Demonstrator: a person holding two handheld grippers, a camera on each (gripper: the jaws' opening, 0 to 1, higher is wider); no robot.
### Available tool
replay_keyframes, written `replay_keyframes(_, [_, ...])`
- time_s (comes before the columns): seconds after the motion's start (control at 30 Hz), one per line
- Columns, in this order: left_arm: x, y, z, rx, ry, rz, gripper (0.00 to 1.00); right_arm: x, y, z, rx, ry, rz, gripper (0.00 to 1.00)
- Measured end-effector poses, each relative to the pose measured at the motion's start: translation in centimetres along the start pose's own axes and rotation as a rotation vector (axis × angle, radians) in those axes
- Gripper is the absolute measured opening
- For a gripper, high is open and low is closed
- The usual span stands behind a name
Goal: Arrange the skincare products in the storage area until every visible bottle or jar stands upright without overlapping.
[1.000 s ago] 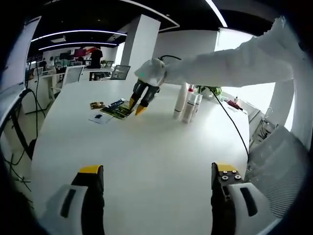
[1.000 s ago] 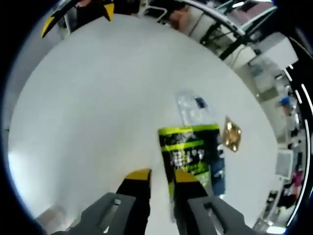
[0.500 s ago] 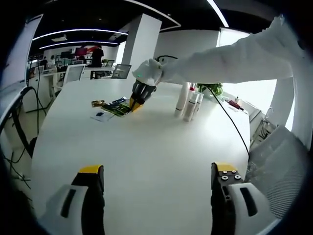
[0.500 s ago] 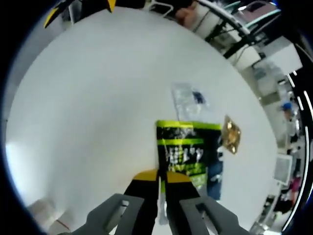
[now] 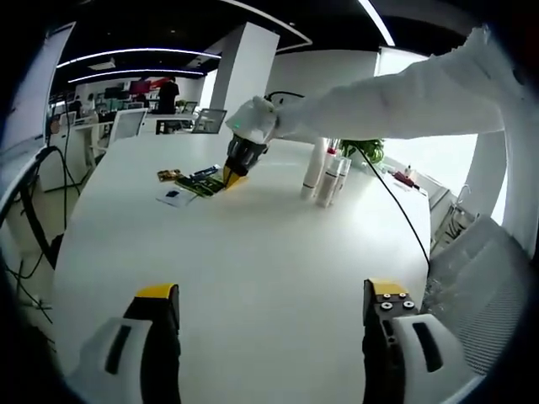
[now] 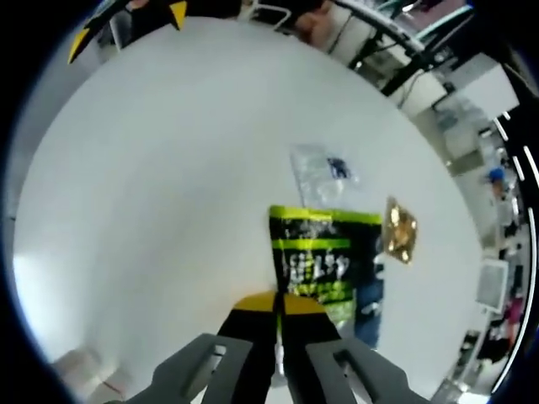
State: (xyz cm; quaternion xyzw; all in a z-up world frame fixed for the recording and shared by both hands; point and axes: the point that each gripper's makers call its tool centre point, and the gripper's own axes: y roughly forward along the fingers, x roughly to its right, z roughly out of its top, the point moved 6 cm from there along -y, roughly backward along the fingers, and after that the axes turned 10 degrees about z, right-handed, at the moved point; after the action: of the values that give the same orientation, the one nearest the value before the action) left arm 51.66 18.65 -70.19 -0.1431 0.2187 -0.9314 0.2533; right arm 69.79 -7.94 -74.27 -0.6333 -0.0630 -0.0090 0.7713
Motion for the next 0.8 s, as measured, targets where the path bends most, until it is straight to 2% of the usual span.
replay_keyframes(0.2, [0.3,0.0,-0.1,-0.006,0.002,-0.004,0.85,-1.3,-0.6,0.4,-0.028,-0.061,0.035,0.00])
replay_keyframes(0.23, [0.4,0.0,-0.1,-0.006,0.004,-0.007,0.85,-2.2,-0.8,1.0,-0.036,-0.078,0.042,0.00])
replay_keyframes(0.33, [0.5,0.1,0.1,-0.003,0.006,-0.013,0.85,-3.0,-1.3,1.2,-0.051,-0.111,0.056,0.00])
replay_keyframes(0.43, [0.6,0.3,0.3,0.003,0.002,-0.022,0.84,-3.4,-2.0,1.5,-0.040,-0.114,0.059,0.00])
replay_keyframes(0.53, [0.9,0.6,0.6,0.030,-0.045,-0.065,0.83,-3.7,-2.9,1.8,-0.029,-0.123,0.041,0.00])
replay_keyframes(0.7, [0.8,1.2,0.8,0.041,-0.060,-0.096,0.81,-4.5,-4.0,2.3,-0.024,-0.138,0.038,0.00])
replay_keyframes(0.8, [0.6,1.7,1.5,0.074,-0.154,-0.126,0.77,-5.2,-4.2,2.5,-0.033,-0.157,0.032,0.00])
